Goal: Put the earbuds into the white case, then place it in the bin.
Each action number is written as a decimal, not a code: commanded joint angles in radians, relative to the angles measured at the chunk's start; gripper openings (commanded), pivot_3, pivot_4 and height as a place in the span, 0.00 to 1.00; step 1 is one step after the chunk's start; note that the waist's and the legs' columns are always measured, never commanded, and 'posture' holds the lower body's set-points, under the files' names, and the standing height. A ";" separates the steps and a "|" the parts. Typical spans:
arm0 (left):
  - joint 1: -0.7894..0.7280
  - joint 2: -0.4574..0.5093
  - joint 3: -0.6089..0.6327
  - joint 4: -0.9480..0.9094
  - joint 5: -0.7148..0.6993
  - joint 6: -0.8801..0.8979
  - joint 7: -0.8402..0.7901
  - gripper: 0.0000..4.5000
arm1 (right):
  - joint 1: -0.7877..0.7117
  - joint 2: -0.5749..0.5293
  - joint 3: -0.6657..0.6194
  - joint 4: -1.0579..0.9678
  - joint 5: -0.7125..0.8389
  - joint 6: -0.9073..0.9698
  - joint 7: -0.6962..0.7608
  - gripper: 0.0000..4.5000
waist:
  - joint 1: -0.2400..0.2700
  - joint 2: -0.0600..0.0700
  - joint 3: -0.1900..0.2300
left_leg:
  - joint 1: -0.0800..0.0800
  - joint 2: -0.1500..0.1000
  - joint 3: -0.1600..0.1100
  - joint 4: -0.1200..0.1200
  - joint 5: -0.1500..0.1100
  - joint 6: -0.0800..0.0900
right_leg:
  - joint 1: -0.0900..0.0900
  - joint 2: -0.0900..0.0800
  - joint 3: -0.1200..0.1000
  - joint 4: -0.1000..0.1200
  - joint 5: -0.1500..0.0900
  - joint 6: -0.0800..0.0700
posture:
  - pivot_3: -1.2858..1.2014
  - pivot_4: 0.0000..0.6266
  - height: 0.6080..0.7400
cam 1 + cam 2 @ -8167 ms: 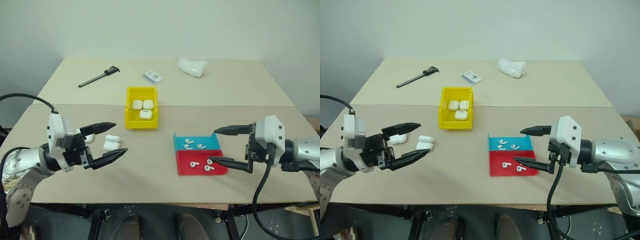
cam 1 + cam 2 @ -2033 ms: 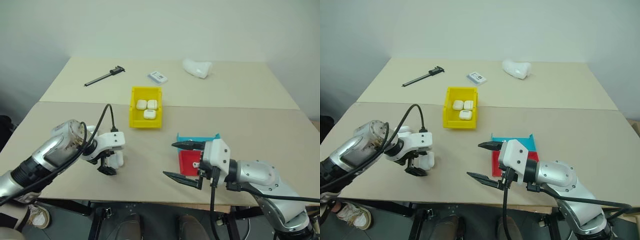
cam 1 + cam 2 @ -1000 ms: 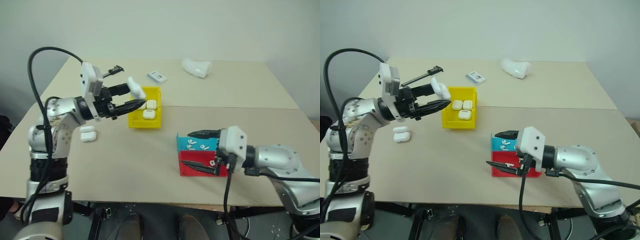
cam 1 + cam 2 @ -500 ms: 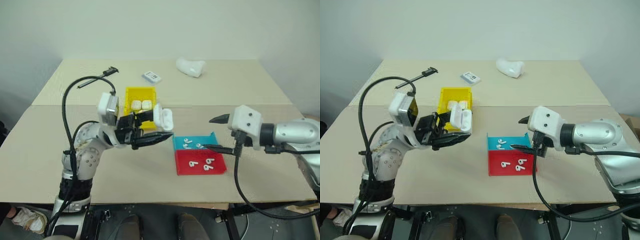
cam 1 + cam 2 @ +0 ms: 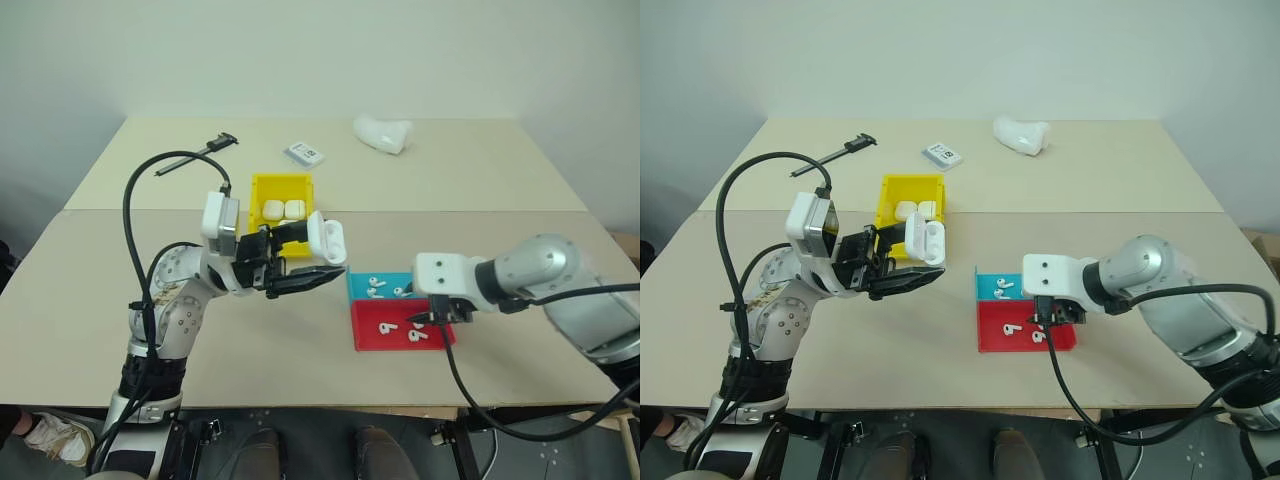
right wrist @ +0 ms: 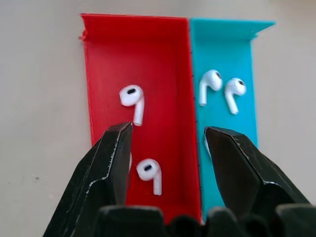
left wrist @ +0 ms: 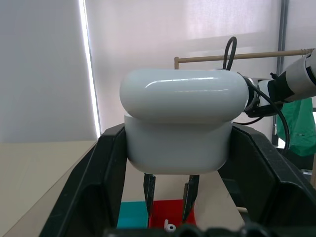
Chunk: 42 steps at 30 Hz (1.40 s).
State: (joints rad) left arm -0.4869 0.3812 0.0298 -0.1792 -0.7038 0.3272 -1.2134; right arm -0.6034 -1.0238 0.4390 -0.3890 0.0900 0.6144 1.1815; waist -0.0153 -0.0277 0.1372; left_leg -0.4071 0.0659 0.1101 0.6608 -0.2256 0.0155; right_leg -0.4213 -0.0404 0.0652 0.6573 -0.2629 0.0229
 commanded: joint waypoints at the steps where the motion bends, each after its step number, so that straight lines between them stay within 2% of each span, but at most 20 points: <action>1: 0.010 0.003 0.008 -0.036 -0.003 -0.026 0.014 0.62 | -0.015 0.017 0.042 -0.008 -0.078 -0.045 0.006 0.63 | 0.001 0.000 0.000 | 0.000 0.000 0.000 0.000 0.000 0.000 | 0.000 0.000 0.000 0.000 0.000 0.000 | 0.52 0.24 1.00; 6: 0.033 0.011 0.006 -0.066 -0.007 -0.024 0.030 0.62 | -0.026 0.063 0.076 -0.005 -0.121 -0.042 0.027 0.63 | 0.001 0.000 0.000 | 0.000 0.000 0.000 0.000 0.000 0.000 | 0.000 0.000 0.000 0.000 0.000 0.000 | 0.52 0.24 1.00; 9: 0.038 0.015 0.005 -0.078 -0.008 -0.022 0.036 0.62 | -0.031 0.082 0.087 0.005 -0.141 -0.049 0.039 0.50 | 0.002 0.000 0.000 | 0.000 0.000 0.000 0.000 0.000 0.000 | 0.000 0.000 0.000 0.000 0.000 0.000 | 0.52 0.24 1.00; 27: 0.039 0.032 0.008 -0.085 -0.007 -0.027 0.043 0.62 | -0.030 0.173 0.129 0.102 -0.252 -0.108 0.068 0.50 | 0.001 0.000 0.000 | 0.000 0.000 0.001 0.000 0.000 0.000 | 0.000 0.000 -0.001 0.000 0.000 0.000 | 0.52 0.24 1.00; 30: 0.042 0.033 0.006 -0.089 -0.005 -0.028 0.047 0.62 | -0.023 0.168 0.131 0.110 -0.264 -0.129 0.077 0.36 | 0.001 0.000 0.000 | 0.000 0.000 0.001 0.000 0.000 0.000 | 0.000 0.000 -0.001 0.000 0.000 0.000 | 0.52 0.24 1.00; 33: 0.047 0.035 0.008 -0.095 -0.005 -0.027 0.051 0.62 | -0.013 0.169 0.127 0.105 -0.268 -0.133 0.086 0.14 | 0.001 0.000 0.000 | 0.001 0.000 0.001 0.000 0.000 0.000 | 0.001 0.000 -0.001 0.000 0.000 0.000 | 0.52 0.24 1.00; 40: 0.050 0.039 0.008 -0.096 -0.008 -0.026 0.051 0.62 | -0.003 0.185 0.109 0.100 -0.269 -0.115 0.076 0.13 | 0.002 0.000 0.000 | 0.001 0.000 0.001 0.000 0.000 0.000 | 0.001 0.000 -0.001 0.000 0.000 0.000 | 0.52 0.24 1.00; 42: 0.047 0.038 0.007 -0.090 -0.005 -0.028 0.050 0.62 | -0.006 0.194 0.059 0.086 -0.233 -0.076 0.065 0.13 | 0.000 0.000 0.000 | 0.001 0.000 0.001 0.000 0.000 0.000 | 0.001 0.000 -0.001 0.000 0.000 0.000 | 0.52 0.24 1.00</action>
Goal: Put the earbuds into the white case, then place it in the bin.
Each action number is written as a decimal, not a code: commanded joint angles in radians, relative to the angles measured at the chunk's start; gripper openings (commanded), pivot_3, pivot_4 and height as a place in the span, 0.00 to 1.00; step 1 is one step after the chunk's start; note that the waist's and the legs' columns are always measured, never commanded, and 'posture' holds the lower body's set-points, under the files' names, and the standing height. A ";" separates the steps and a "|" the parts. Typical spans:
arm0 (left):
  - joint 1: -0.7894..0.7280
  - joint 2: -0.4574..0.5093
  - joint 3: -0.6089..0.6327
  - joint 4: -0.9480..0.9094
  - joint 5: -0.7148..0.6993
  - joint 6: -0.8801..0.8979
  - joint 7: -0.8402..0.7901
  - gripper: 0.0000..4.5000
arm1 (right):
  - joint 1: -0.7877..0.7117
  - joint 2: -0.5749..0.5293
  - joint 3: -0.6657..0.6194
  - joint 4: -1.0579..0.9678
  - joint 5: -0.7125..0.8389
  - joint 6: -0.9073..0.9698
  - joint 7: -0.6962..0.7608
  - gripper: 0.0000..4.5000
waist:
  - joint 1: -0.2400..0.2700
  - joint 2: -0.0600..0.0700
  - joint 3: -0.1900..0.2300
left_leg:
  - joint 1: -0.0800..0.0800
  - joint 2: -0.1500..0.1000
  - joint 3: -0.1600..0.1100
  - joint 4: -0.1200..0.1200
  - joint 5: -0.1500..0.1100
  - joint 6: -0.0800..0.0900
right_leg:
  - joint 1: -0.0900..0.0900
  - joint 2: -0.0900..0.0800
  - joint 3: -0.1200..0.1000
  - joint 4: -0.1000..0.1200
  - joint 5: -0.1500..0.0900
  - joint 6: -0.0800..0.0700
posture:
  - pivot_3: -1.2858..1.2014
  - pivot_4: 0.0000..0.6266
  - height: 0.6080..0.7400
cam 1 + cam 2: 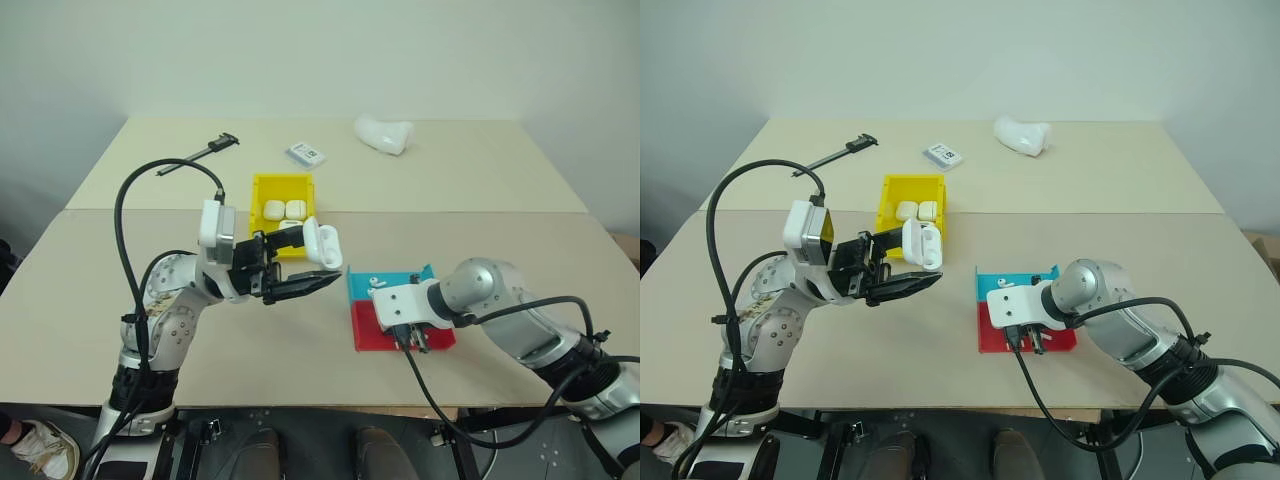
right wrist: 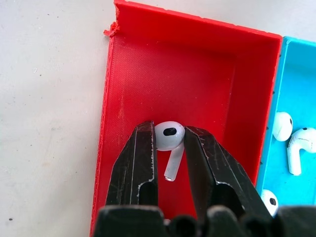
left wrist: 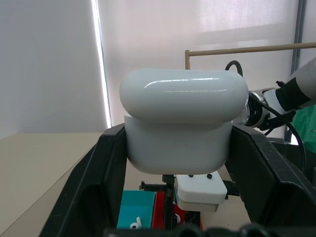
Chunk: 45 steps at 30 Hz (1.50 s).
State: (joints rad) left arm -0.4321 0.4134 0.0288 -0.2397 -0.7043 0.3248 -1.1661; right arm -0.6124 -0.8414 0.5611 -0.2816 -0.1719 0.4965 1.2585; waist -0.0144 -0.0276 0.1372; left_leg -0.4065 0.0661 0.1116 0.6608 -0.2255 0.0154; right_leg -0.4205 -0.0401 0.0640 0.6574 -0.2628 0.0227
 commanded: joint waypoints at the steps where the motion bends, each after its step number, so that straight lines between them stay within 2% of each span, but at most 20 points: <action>1: -0.009 0.006 0.008 -0.025 -0.003 -0.026 0.002 0.62 | 0.004 0.019 -0.102 -0.034 0.054 0.062 -0.024 0.13 | 0.000 0.000 0.000 | 0.000 0.000 0.000 0.000 0.000 0.000 | 0.000 0.000 0.000 0.000 0.000 0.000 | 0.52 0.24 1.00; 3: -0.017 0.008 0.010 -0.013 0.003 -0.030 0.003 0.62 | 0.013 0.048 -0.215 -0.071 0.117 0.135 -0.070 0.13 | 0.001 0.000 0.000 | -0.001 0.000 0.000 0.000 0.000 0.000 | -0.001 0.000 0.000 0.000 0.000 0.000 | 0.52 0.24 1.00; 7: -0.056 -0.006 0.012 0.015 0.002 -0.042 0.008 0.62 | 0.084 0.150 -0.533 -0.156 0.308 0.195 -0.179 0.13 | 0.004 0.000 0.000 | -0.001 0.000 -0.001 0.000 0.000 0.000 | -0.001 0.000 0.000 0.000 0.000 0.000 | 0.52 0.24 1.00; 9: -0.078 -0.024 0.000 0.031 0.002 -0.050 0.010 0.62 | 0.094 0.264 -0.738 -0.209 0.462 0.257 -0.268 0.13 | 0.006 0.000 0.000 | -0.002 0.000 -0.001 0.000 0.000 0.000 | 0.001 0.000 -0.001 -0.001 0.000 0.000 | 0.52 0.24 1.00; 11: -0.097 -0.041 -0.009 0.044 0.000 -0.054 0.009 0.62 | 0.075 0.363 -0.883 -0.255 0.611 0.324 -0.355 0.13 | 0.007 0.000 0.000 | -0.001 0.000 -0.001 0.000 0.000 0.000 | 0.000 -0.001 -0.001 0.000 0.000 0.000 | 0.52 0.24 1.00; 14: -0.129 -0.069 -0.017 0.066 -0.005 -0.049 0.016 0.62 | 0.035 0.478 -0.998 -0.318 0.850 0.391 -0.470 0.13 | 0.004 0.000 0.000 | -0.001 0.000 -0.001 0.000 0.000 0.000 | 0.000 -0.001 0.000 0.000 0.000 0.000 | 0.52 0.24 1.00; 18: -0.160 -0.090 -0.036 0.084 0.002 -0.036 0.022 0.62 | 0.025 0.550 -1.000 -0.387 1.089 0.428 -0.598 0.13 | -0.006 0.000 0.000 | -0.001 0.001 -0.002 -0.001 0.000 0.000 | 0.000 0.000 0.000 0.000 0.000 0.000 | 0.52 0.24 1.00; 20: -0.175 -0.097 -0.051 0.097 0.009 -0.033 0.016 0.62 | 0.042 0.553 -0.942 -0.434 1.136 0.433 -0.644 0.13 | -0.006 0.000 0.000 | -0.001 0.000 -0.003 -0.001 0.000 0.000 | 0.000 0.000 0.000 0.001 0.000 0.000 | 0.52 0.24 1.00; 27: -0.201 -0.099 -0.061 0.120 0.006 -0.032 -0.004 0.62 | 0.092 0.519 -0.787 -0.440 1.060 0.357 -0.723 0.13 | -0.005 0.000 0.000 | -0.001 0.000 -0.002 -0.001 0.000 0.000 | 0.000 0.000 0.000 0.000 0.000 0.000 | 0.52 0.24 1.00; 45: -0.190 -0.088 -0.049 0.106 0.009 -0.045 -0.021 0.62 | 0.097 0.384 -0.682 -0.360 0.978 0.246 -0.727 0.13 | -0.003 0.000 0.000 | -0.002 0.000 -0.003 -0.001 0.000 0.000 | -0.001 0.000 0.000 -0.001 0.000 0.000 | 0.52 0.24 1.00</action>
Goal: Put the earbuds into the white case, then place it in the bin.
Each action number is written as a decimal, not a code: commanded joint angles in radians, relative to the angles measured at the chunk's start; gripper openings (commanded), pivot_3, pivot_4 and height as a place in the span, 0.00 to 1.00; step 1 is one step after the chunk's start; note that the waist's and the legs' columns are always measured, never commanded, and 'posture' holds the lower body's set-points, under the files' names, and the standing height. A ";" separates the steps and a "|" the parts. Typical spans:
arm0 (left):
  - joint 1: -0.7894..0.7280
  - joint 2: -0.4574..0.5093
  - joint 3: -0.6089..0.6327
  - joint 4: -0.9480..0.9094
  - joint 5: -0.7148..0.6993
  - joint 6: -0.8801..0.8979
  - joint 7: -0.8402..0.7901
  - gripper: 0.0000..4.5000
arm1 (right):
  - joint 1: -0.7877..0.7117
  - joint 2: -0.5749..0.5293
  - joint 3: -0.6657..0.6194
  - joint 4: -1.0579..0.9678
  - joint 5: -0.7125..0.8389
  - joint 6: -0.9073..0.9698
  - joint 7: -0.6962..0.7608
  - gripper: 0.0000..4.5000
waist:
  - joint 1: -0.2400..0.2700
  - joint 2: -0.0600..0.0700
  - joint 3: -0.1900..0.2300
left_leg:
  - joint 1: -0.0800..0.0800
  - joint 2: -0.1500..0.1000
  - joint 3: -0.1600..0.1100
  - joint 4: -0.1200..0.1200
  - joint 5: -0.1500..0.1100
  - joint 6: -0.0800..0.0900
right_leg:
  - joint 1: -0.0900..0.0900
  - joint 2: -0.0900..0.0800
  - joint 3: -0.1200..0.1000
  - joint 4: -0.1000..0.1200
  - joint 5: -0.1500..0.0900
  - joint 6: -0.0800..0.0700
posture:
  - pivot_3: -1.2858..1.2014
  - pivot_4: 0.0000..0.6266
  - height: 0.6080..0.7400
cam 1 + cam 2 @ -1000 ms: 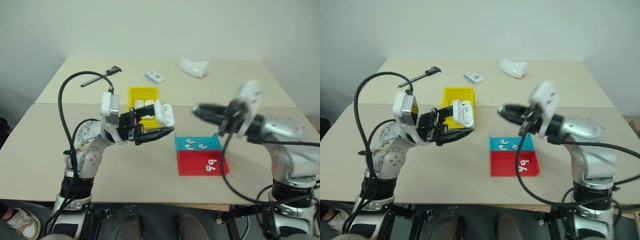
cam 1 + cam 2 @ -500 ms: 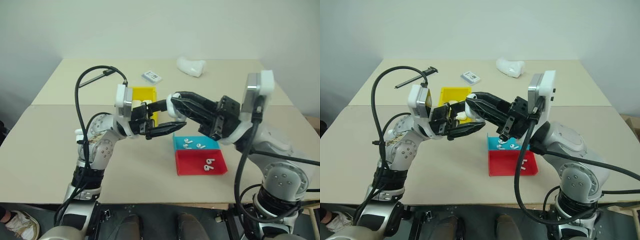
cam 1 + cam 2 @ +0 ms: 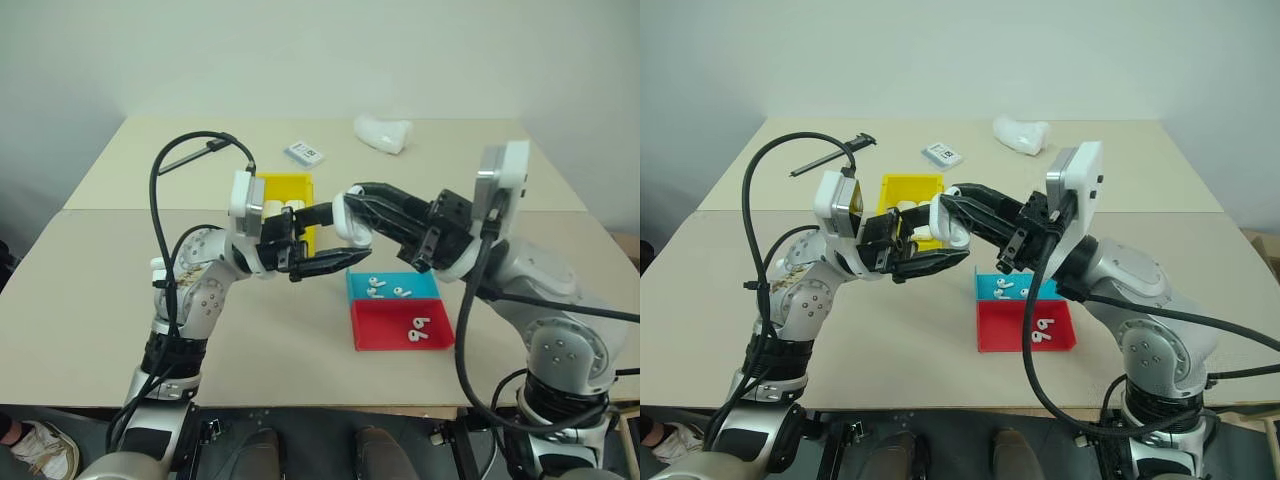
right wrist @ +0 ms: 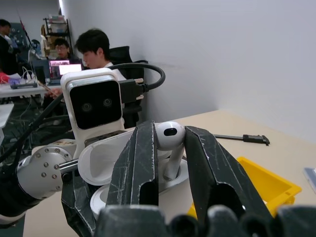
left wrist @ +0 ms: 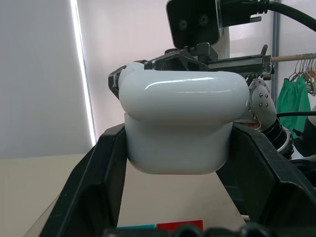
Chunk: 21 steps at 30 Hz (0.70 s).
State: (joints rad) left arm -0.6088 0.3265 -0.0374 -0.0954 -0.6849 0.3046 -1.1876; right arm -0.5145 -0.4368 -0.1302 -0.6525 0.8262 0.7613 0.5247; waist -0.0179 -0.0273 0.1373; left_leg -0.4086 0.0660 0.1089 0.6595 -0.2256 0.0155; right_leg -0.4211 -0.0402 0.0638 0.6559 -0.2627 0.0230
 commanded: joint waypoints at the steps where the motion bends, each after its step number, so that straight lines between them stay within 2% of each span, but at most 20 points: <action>1: -0.013 -0.002 0.018 -0.038 -0.010 -0.026 0.001 0.62 | -0.001 -0.025 0.013 0.013 -0.020 -0.024 0.006 0.13 | 0.000 0.000 0.000 | 0.000 0.000 0.000 0.000 0.000 0.000 | 0.000 0.000 0.000 0.000 0.000 0.000 | 0.52 0.24 1.00; 10: -0.015 -0.007 0.023 -0.033 0.001 -0.031 0.003 0.62 | 0.008 -0.076 0.016 0.030 -0.015 -0.054 0.041 0.80 | 0.001 0.000 0.000 | 0.000 0.000 0.000 0.000 0.000 0.000 | 0.000 0.000 0.000 0.000 0.000 0.000 | 0.52 0.24 1.00; 11: -0.017 -0.006 0.024 -0.032 0.001 -0.031 0.004 0.62 | 0.008 -0.080 0.015 0.032 -0.016 -0.057 0.044 0.90 | 0.000 0.000 0.000 | 0.000 0.000 0.000 0.000 0.000 0.000 | 0.000 0.000 0.000 0.000 0.000 0.000 | 0.52 0.24 1.00; 13: -0.018 -0.007 0.025 -0.030 0.002 -0.032 0.004 0.62 | 0.009 -0.086 0.014 0.033 -0.013 -0.061 0.049 1.00 | 0.001 0.000 0.000 | 0.000 0.000 0.000 0.000 0.000 0.000 | 0.000 0.000 0.000 0.000 0.000 0.000 | 0.52 0.24 1.00; 21: -0.019 -0.008 0.025 -0.031 0.004 -0.031 0.011 0.62 | 0.010 -0.101 -0.006 0.040 0.002 -0.065 0.049 1.00 | 0.001 0.000 0.000 | 0.000 0.000 0.000 0.000 0.000 0.000 | 0.000 0.000 0.000 0.000 0.000 0.000 | 0.52 0.24 1.00</action>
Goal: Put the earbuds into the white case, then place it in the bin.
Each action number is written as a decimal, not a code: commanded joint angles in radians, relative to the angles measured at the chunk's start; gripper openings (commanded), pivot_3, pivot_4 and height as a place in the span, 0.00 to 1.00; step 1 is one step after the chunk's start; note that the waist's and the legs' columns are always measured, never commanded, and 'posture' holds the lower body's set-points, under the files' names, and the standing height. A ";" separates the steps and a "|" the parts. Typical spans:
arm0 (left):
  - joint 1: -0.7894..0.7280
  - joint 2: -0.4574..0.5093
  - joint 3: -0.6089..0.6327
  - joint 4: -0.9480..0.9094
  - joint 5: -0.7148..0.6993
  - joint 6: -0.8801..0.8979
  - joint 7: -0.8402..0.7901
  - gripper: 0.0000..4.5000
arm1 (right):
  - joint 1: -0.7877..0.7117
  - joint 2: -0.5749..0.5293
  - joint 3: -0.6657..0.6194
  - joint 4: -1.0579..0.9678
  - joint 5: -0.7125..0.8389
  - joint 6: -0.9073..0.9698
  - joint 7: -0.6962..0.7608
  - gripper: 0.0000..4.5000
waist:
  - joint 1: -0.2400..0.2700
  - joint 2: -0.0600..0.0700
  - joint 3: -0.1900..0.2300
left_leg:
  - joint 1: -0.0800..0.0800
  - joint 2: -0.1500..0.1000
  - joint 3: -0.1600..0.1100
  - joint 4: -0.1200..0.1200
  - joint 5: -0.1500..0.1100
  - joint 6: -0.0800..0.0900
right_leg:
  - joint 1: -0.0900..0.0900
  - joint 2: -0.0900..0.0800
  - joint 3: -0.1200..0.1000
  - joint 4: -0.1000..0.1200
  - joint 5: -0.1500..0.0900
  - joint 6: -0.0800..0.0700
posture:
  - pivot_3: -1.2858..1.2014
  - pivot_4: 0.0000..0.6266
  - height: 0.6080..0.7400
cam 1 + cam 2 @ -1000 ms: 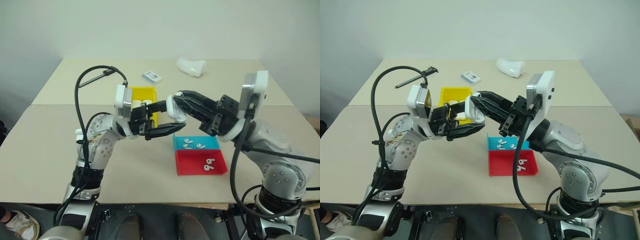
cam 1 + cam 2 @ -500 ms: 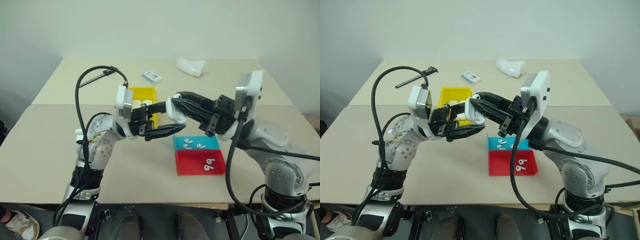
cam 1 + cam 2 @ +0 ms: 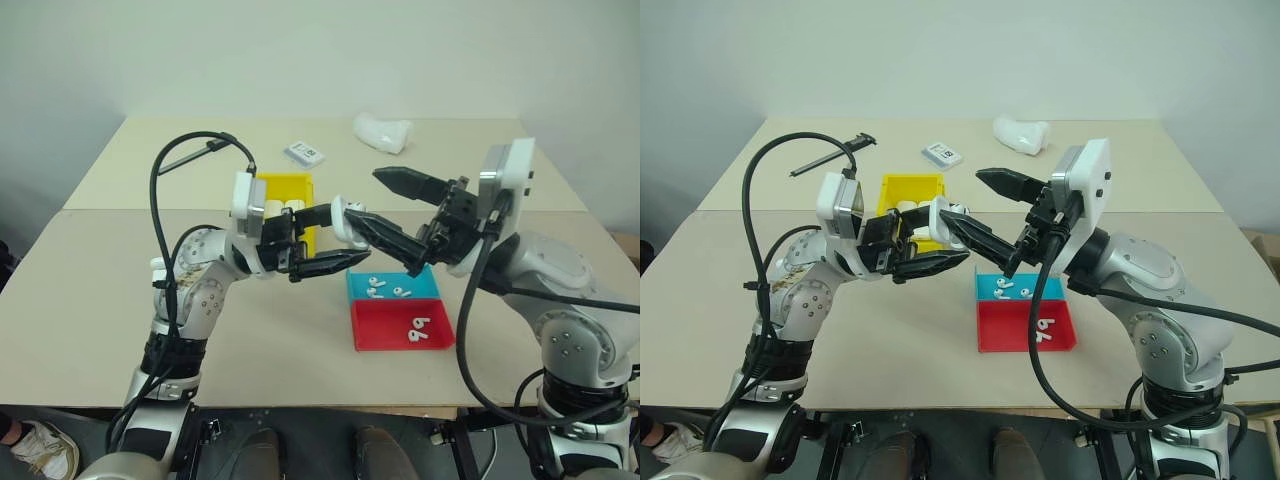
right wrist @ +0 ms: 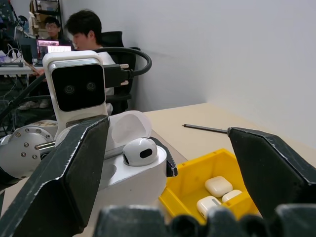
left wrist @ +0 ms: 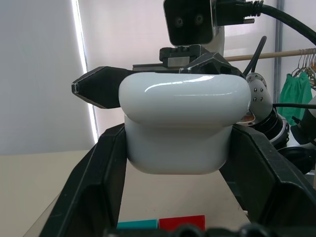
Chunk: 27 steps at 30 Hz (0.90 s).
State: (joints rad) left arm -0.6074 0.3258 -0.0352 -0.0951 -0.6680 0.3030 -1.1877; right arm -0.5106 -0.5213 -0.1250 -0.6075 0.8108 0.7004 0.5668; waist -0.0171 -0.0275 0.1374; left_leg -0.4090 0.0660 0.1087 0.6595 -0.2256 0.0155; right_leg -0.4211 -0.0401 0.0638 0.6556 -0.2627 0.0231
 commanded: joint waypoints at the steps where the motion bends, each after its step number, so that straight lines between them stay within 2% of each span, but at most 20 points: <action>1: -0.019 -0.005 0.024 -0.032 -0.011 -0.028 0.013 0.62 | 0.007 -0.022 -0.024 -0.001 0.022 -0.003 0.005 1.00 | 0.001 0.000 0.000 | 0.000 0.000 0.000 0.000 0.000 0.000 | 0.000 0.000 0.000 0.000 0.000 0.000 | 0.52 0.24 1.00; 5: -0.007 0.015 0.031 -0.033 -0.009 -0.021 0.013 0.62 | 0.008 -0.064 -0.085 0.028 0.044 -0.016 0.025 1.00 | 0.002 0.000 0.000 | 0.000 0.000 0.000 0.000 0.000 0.000 | 0.000 0.000 0.000 0.000 0.000 0.000 | 0.52 0.24 1.00; 9: 0.012 0.034 0.039 -0.046 -0.010 -0.018 0.012 0.62 | -0.036 -0.147 -0.153 0.134 0.067 -0.030 0.112 1.00 | 0.001 0.000 0.000 | 0.000 0.000 0.000 0.000 0.000 0.000 | 0.000 0.000 0.000 -0.001 0.000 0.000 | 0.52 0.24 1.00; 12: 0.022 0.036 0.045 -0.063 -0.012 -0.020 0.027 0.62 | -0.096 -0.268 -0.030 0.259 -0.103 -0.090 0.251 1.00 | -0.001 0.001 0.001 | 0.000 0.000 0.001 0.000 0.000 0.000 | 0.000 0.000 0.001 0.000 0.000 0.000 | 0.52 0.24 1.00; 14: 0.030 0.036 0.048 -0.075 -0.011 -0.022 0.039 0.62 | -0.150 -0.352 0.160 0.377 -0.328 -0.227 0.374 1.00 | -0.003 0.001 0.001 | 0.001 0.000 0.001 0.000 0.000 0.000 | 0.000 0.000 0.000 -0.001 0.000 0.000 | 0.52 0.24 1.00; 16: 0.035 0.036 0.050 -0.084 -0.010 -0.022 0.046 0.62 | -0.202 -0.388 0.298 0.476 -0.486 -0.338 0.462 1.00 | -0.006 0.000 0.001 | 0.002 0.000 0.001 -0.001 0.000 0.000 | 0.000 0.000 0.001 -0.001 0.000 0.000 | 0.52 0.24 1.00; 19: 0.048 0.039 0.057 -0.100 -0.006 -0.027 0.060 0.62 | -0.349 -0.339 0.504 0.703 -0.701 -0.540 0.608 1.00 | -0.016 0.001 0.001 | 0.001 0.000 0.003 -0.001 0.000 0.000 | -0.001 0.001 0.002 0.000 0.000 0.000 | 0.52 0.24 1.00; 23: 0.062 0.043 0.067 -0.122 -0.006 -0.031 0.083 0.62 | -0.491 -0.240 0.650 0.952 -0.856 -0.727 0.738 1.00 | -0.023 0.001 0.003 | 0.000 0.000 0.002 -0.001 0.000 0.000 | -0.002 0.001 0.002 0.000 0.000 0.000 | 0.52 0.24 1.00; 26: 0.081 0.049 0.074 -0.146 -0.006 -0.034 0.101 0.62 | -0.558 -0.164 0.707 1.117 -0.940 -0.839 0.775 0.87 | -0.018 0.001 0.003 | -0.001 0.001 0.002 0.000 0.000 0.000 | -0.002 0.000 0.001 -0.001 0.000 0.000 | 0.52 0.24 1.00; 27: 0.088 0.053 0.077 -0.154 -0.008 -0.034 0.106 0.62 | -0.576 -0.140 0.716 1.163 -0.959 -0.863 0.778 0.79 | -0.019 0.001 0.003 | -0.001 0.000 0.002 0.000 0.000 0.000 | -0.002 0.000 0.001 -0.002 0.000 0.000 | 0.52 0.24 1.00</action>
State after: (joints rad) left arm -0.5219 0.3741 0.0249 -0.1987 -0.6685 0.2875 -1.0934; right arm -1.0505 -0.6736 0.5864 0.5025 -0.1148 -0.0998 1.3279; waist -0.0361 -0.0262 0.1402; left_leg -0.4102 0.0665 0.1116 0.6596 -0.2257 0.0157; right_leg -0.4232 -0.0407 0.0653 0.6540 -0.2626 0.0230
